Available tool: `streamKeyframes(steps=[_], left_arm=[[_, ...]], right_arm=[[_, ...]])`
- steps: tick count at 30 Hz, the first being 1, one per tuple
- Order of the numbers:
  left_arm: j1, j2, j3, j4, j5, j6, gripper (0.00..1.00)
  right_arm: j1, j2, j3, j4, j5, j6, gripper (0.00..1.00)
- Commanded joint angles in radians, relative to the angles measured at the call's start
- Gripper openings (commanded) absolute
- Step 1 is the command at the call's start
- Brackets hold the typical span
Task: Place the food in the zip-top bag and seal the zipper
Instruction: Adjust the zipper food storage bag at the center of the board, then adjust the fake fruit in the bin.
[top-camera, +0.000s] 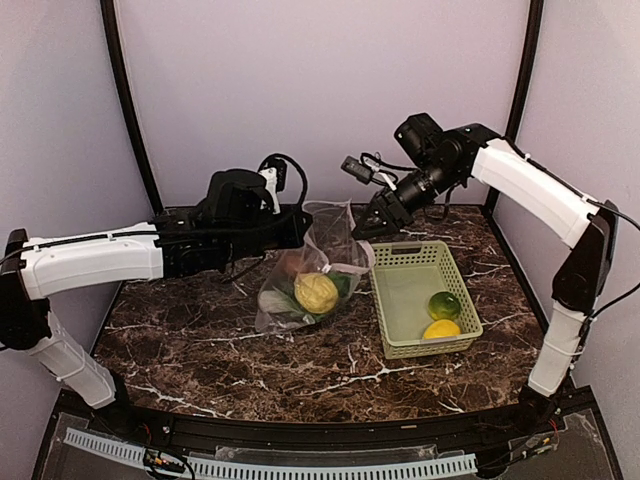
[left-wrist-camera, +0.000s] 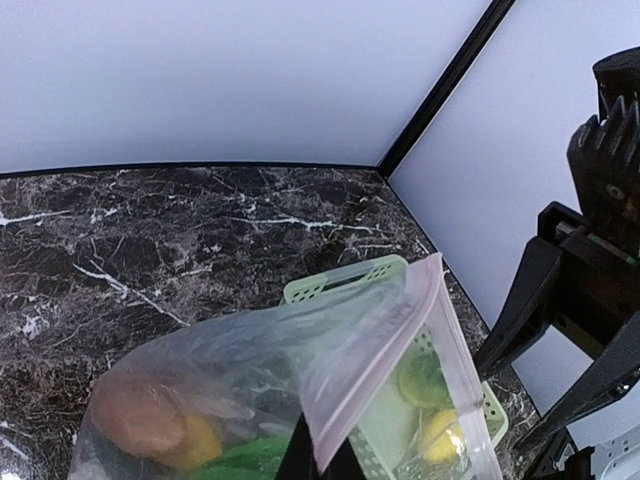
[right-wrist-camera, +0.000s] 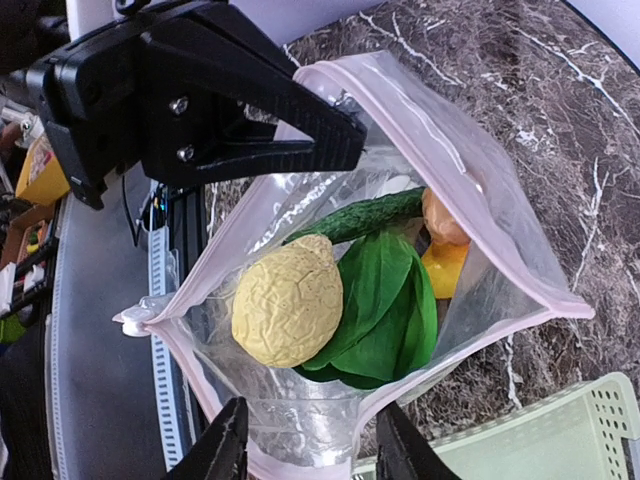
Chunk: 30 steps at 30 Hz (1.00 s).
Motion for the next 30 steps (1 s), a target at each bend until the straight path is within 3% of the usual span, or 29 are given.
streamKeyframes(steps=[1, 7, 14, 23, 30], left_arm=[[0.007, -0.031, -0.054, 0.021, 0.024, -0.023, 0.01], [0.007, -0.063, -0.148, 0.099, 0.075, -0.059, 0.01], [0.006, -0.108, -0.218, 0.123, 0.109, -0.102, 0.01], [0.006, -0.131, -0.236, 0.105, 0.144, -0.108, 0.01], [0.007, -0.133, -0.186, 0.029, 0.166, -0.057, 0.01]], right_arm=[[-0.022, -0.049, -0.040, -0.035, 0.034, -0.055, 0.45], [-0.112, -0.208, -0.198, -0.032, 0.077, -0.088, 0.51], [-0.171, -0.357, -0.438, -0.006, 0.200, -0.133, 0.52], [-0.234, -0.357, -0.588, 0.003, 0.398, -0.221, 0.52], [-0.237, -0.340, -0.684, 0.113, 0.538, -0.217, 0.57]])
